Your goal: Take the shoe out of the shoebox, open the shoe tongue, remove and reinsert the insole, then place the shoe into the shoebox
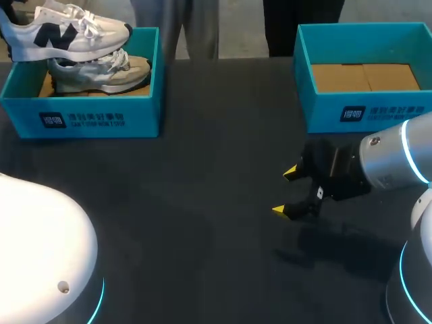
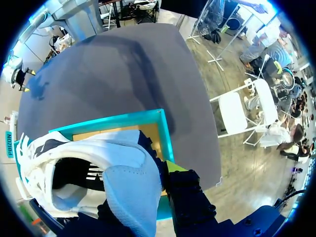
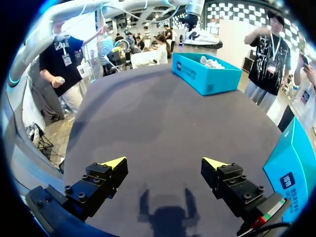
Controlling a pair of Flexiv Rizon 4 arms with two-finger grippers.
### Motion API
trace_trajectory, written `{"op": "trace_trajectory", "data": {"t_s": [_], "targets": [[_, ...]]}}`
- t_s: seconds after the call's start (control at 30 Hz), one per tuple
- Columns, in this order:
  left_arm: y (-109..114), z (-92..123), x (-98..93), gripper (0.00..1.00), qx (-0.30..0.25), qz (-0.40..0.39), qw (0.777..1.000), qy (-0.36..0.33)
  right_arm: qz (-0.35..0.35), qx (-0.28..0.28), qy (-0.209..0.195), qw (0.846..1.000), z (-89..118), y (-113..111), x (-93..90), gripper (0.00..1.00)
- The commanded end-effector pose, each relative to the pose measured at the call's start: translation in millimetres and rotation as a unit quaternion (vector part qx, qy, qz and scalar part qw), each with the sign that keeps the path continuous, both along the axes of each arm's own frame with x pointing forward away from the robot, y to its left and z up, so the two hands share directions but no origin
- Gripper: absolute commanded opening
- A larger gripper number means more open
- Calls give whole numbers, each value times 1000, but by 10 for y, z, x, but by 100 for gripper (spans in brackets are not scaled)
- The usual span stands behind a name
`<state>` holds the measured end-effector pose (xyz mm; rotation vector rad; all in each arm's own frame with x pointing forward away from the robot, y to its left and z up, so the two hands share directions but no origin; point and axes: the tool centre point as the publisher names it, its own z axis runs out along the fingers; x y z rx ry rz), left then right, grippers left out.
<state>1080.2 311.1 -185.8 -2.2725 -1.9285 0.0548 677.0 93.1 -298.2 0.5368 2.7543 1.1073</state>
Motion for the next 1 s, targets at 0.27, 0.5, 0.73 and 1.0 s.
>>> {"op": "trace_trajectory", "data": {"t_s": [0.27,0.5,0.73,1.0], "targets": [[-182,160,-391,0,13,23,999,-20,-1,-1,0,1000,-2,8,-8,100],[-327,183,-699,0,3,41,999,-27,-1,-1,0,1000,-2,8,-8,100],[-498,223,-1013,0,4,51,998,-34,-1,-1,0,1000,-2,8,-8,100],[-694,318,-1309,0,6,65,997,-36,-1,-1,0,1000,-2,8,-8,100]]}}
